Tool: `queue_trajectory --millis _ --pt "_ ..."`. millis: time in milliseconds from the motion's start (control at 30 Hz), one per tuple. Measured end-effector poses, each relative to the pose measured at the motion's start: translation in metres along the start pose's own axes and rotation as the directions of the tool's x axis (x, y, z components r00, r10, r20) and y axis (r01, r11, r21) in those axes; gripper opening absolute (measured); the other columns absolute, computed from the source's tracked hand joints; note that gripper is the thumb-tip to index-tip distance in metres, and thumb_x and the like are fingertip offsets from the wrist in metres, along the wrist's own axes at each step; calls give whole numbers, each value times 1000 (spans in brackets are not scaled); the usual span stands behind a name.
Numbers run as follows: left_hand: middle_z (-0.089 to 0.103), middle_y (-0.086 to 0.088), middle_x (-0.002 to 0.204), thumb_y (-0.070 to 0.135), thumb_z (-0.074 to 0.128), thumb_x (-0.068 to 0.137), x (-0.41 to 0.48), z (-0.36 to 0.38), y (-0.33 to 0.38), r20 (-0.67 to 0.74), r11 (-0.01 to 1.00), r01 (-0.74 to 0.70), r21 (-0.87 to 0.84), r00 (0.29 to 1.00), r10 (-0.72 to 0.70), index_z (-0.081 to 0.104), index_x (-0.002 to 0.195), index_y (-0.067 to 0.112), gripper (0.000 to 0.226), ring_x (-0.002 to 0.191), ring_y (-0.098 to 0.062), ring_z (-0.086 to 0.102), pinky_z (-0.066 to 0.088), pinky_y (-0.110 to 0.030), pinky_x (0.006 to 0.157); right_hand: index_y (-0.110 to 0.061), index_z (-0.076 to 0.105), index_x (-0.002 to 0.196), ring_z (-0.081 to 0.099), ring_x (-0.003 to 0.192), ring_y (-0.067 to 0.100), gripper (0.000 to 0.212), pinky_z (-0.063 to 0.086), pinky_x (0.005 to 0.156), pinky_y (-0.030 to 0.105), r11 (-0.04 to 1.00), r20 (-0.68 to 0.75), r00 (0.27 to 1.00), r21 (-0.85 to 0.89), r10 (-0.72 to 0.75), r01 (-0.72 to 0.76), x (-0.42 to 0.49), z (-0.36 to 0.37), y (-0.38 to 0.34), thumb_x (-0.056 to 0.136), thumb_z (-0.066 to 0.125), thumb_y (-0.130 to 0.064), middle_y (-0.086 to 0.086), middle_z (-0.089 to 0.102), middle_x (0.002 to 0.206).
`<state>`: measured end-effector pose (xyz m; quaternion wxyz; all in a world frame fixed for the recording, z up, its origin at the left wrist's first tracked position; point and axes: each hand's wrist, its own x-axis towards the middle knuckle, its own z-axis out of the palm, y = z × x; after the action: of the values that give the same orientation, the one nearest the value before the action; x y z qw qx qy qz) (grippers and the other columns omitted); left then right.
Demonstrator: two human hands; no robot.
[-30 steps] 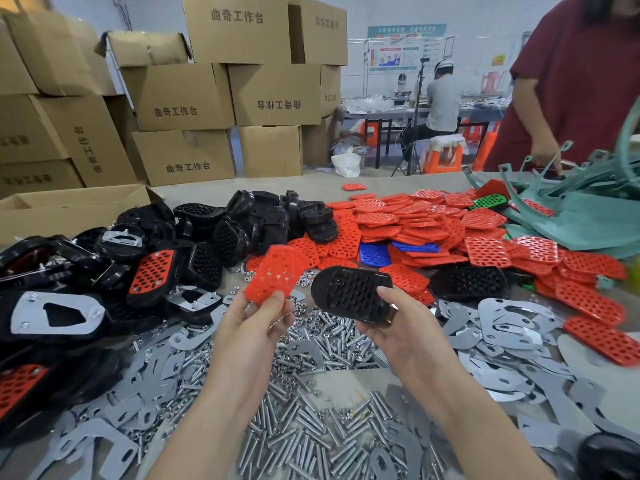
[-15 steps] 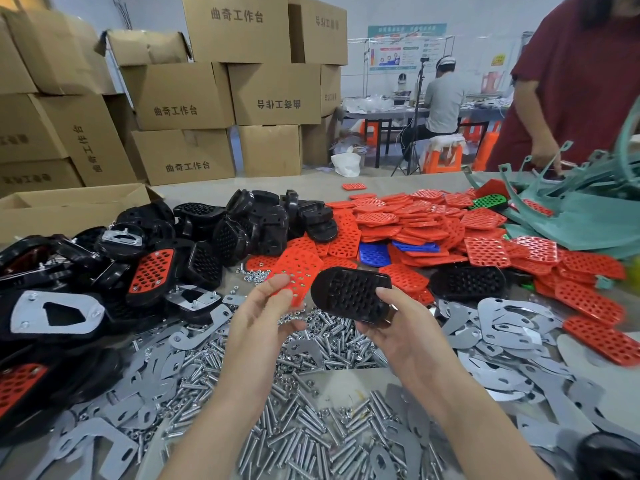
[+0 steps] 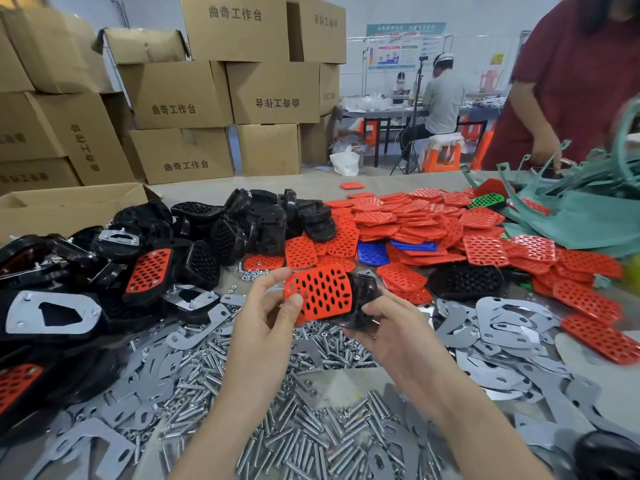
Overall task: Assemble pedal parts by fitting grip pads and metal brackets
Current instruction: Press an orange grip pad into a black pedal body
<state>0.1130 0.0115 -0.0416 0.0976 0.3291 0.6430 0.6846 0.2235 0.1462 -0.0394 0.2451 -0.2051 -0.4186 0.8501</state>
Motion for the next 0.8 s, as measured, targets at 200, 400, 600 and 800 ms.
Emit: queue_trajectory --millis 200,400,600,800 --pt "75 11 91 9 52 104 0 -3 0 42 999 -33 41 999 31 60 114 39 33 83 0 68 49 -11 73 12 57 132 66 92 26 38 59 76 35 999 30 999 -27 29 -28 -4 3 -3 97 44 9 23 67 113" --pt "74 9 93 12 50 104 2 -5 -3 62 998 -39 49 997 36 60 116 41 33 82 -1 67 49 -12 72 14 56 131 66 94 26 36 58 79 36 999 47 999 -42 25 -23 -6 2 -3 96 46 7 27 66 116" --pt "72 15 99 22 53 104 1 -2 -7 87 994 -33 107 996 24 59 112 54 33 90 0 68 49 -13 75 11 62 125 69 94 26 33 61 83 40 999 51 998 -43 27 -25 -7 2 -1 96 44 8 22 68 109" --pt "71 21 102 33 53 102 1 -1 -9 83 980 -45 195 996 29 55 120 54 27 89 -6 70 54 -25 74 4 67 120 70 102 29 30 59 94 45 998 68 998 -62 1 3 -9 2 0 98 46 4 28 69 121"
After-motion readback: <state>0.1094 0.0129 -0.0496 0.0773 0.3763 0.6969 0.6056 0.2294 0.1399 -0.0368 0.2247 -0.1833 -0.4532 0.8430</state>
